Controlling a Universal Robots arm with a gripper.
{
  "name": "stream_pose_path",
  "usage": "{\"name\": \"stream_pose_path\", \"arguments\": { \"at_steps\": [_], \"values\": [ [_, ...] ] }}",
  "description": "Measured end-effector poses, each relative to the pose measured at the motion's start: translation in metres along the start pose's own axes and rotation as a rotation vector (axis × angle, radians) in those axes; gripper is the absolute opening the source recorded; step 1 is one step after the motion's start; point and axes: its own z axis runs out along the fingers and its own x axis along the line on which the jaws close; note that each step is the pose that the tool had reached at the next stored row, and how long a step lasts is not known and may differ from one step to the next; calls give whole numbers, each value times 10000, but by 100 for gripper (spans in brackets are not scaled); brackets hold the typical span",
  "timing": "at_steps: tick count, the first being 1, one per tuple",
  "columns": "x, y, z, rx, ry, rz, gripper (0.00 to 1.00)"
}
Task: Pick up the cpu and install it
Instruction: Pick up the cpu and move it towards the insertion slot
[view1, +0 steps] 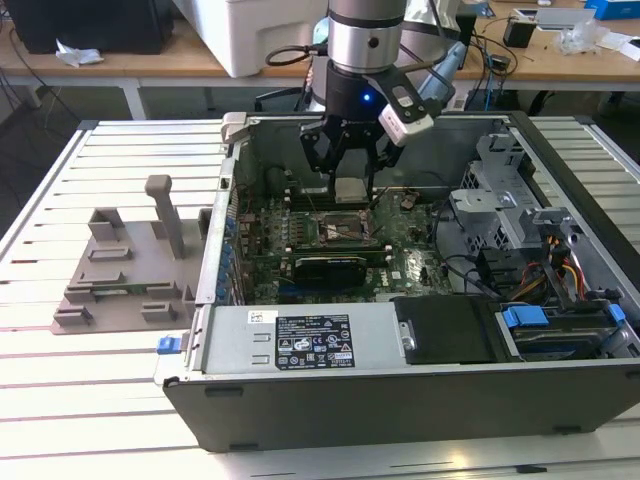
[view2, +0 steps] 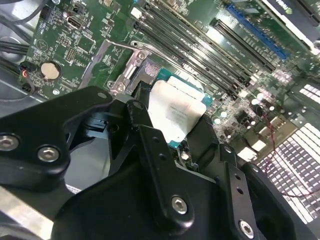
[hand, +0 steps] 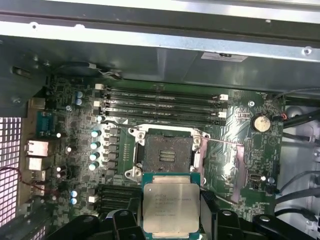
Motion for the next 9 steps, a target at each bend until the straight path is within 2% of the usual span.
{"name": "stream_pose_path", "arguments": {
  "at_steps": [9],
  "values": [
    [-3,0,3,-1,0,0,55]
  ]
}}
